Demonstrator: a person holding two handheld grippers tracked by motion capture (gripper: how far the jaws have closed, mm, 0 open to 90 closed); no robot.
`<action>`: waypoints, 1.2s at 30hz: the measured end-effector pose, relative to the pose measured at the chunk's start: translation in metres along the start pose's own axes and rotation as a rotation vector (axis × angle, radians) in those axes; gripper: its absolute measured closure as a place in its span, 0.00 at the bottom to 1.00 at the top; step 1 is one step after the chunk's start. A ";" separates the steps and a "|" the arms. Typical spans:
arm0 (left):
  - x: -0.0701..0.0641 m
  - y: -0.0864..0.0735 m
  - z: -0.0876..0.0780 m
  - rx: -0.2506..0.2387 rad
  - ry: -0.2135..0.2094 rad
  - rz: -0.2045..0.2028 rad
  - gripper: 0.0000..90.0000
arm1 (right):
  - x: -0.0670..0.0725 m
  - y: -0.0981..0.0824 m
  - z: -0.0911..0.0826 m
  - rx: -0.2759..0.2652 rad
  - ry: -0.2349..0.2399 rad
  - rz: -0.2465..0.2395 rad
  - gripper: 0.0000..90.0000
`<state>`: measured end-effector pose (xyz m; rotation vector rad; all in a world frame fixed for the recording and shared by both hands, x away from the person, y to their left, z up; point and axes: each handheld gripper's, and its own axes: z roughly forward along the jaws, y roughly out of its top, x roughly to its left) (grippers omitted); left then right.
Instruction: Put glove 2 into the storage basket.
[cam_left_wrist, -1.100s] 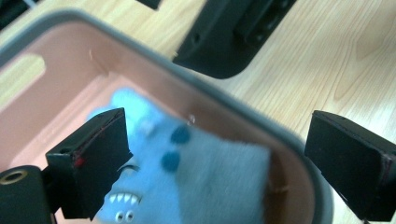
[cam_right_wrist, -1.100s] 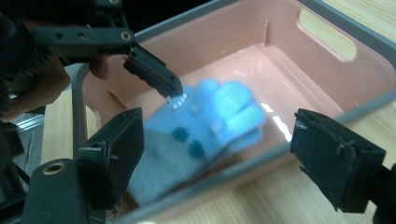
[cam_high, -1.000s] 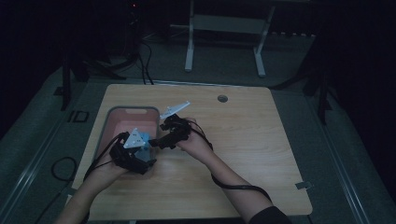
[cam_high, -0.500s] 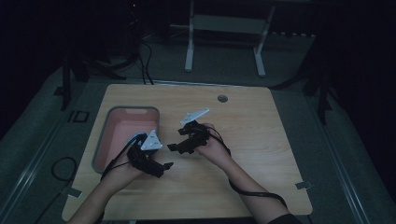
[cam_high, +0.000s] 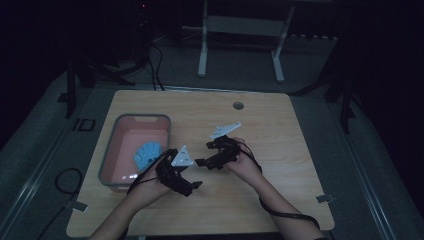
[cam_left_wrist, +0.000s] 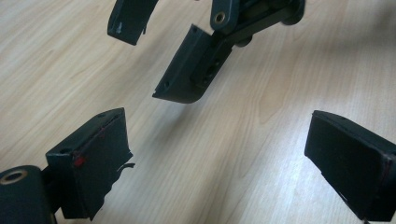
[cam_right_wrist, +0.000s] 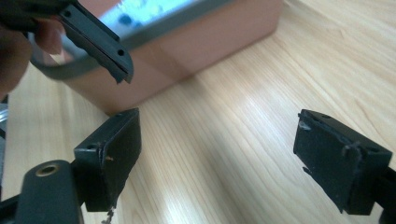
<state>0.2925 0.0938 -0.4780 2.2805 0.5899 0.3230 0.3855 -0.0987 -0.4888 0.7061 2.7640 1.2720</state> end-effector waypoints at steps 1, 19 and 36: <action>-0.001 0.001 0.003 0.002 -0.012 -0.001 0.08 | -0.001 -0.003 -0.001 0.005 -0.003 0.004 0.17; -0.026 0.001 0.048 -0.013 -0.110 0.030 0.08 | -0.020 -0.069 -0.020 0.013 -0.013 0.059 0.16; -0.041 -0.004 0.068 -0.030 -0.165 0.053 0.05 | -0.020 -0.106 -0.039 -0.014 -0.043 0.064 0.15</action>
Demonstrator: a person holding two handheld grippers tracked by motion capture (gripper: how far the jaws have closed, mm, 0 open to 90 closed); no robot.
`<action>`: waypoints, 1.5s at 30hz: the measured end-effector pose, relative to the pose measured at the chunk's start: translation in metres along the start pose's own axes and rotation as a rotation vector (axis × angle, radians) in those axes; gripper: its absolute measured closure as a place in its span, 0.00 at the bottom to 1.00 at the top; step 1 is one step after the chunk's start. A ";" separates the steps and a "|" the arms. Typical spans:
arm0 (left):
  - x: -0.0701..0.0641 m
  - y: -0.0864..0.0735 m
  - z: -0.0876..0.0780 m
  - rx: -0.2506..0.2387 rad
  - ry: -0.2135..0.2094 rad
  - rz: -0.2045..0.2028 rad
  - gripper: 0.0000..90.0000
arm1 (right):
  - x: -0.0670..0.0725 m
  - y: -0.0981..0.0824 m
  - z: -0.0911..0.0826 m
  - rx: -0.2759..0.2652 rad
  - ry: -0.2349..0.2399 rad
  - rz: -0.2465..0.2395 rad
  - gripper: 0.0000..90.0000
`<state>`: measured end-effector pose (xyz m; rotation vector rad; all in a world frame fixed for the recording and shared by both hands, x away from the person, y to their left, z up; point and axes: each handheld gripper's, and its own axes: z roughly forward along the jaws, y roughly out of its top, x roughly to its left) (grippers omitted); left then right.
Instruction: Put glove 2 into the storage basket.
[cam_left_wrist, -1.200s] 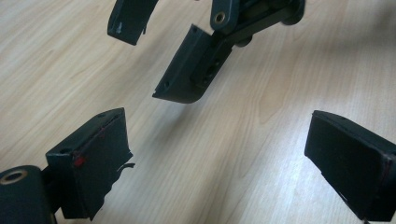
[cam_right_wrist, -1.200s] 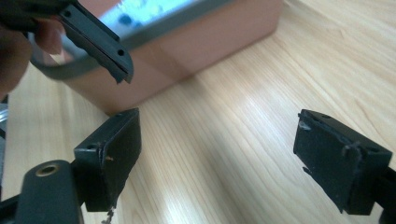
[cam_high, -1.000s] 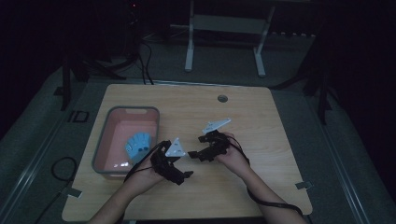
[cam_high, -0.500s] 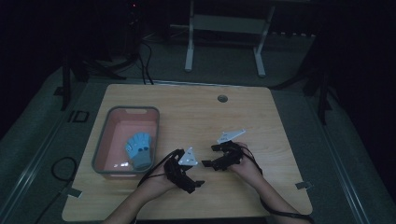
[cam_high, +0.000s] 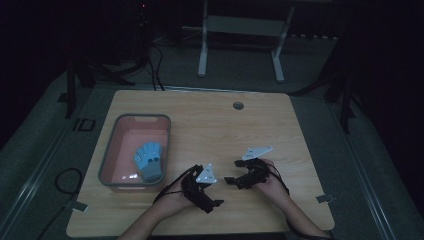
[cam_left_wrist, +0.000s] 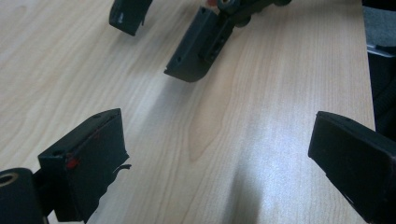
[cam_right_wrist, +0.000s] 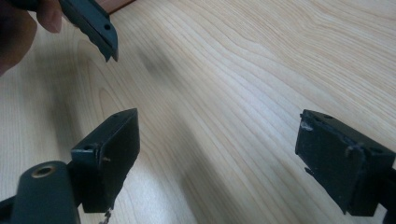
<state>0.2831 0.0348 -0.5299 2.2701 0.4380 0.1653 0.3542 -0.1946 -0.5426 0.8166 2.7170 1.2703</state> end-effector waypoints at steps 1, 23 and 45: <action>-0.001 0.000 0.002 -0.001 -0.002 0.000 0.05 | 0.000 -0.001 -0.001 0.001 0.002 0.002 0.15; -0.012 -0.012 0.023 0.007 -0.011 0.076 0.05 | 0.008 -0.038 -0.018 0.011 -0.019 -0.002 0.16; -0.013 -0.020 0.022 -0.006 -0.014 0.065 0.05 | 0.006 -0.060 -0.044 -0.053 -0.069 0.034 0.15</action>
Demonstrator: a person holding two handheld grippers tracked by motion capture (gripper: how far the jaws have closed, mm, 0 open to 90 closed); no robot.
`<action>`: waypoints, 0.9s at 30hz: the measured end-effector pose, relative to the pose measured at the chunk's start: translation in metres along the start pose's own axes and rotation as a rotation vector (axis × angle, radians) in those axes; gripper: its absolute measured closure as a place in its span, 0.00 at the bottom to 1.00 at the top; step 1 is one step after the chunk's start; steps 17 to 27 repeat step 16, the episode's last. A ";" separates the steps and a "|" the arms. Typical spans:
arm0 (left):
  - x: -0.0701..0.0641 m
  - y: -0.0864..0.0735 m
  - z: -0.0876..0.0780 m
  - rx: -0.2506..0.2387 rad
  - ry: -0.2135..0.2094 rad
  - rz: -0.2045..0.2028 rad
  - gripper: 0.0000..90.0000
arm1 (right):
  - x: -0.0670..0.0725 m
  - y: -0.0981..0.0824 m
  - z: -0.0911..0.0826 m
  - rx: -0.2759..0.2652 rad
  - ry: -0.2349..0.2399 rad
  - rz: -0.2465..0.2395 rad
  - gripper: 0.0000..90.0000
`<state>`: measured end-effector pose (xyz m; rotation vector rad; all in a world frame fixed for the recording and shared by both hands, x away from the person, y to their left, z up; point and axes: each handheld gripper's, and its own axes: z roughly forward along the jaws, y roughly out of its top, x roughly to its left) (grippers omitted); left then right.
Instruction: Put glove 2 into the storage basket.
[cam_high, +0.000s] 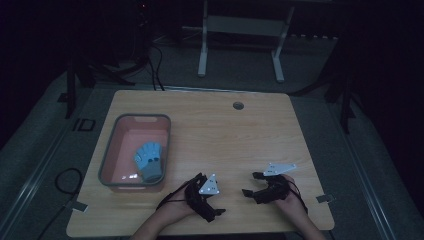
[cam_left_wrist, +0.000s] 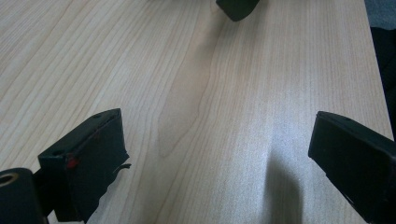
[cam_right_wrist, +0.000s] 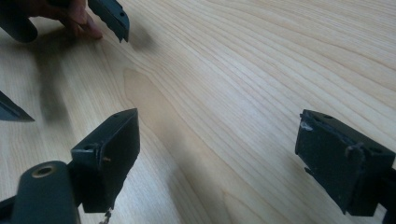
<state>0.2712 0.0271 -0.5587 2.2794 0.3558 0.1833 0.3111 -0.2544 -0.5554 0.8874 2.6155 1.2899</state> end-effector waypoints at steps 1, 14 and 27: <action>0.000 -0.001 0.000 -0.001 -0.001 -0.003 0.05 | 0.000 0.000 -0.001 0.000 -0.007 -0.002 0.15; -0.001 -0.003 -0.002 -0.016 0.001 -0.012 0.05 | -0.004 -0.003 -0.002 -0.007 -0.019 0.009 0.16; -0.001 -0.003 -0.002 -0.017 0.001 -0.012 0.05 | -0.005 -0.003 -0.002 -0.009 -0.018 0.014 0.15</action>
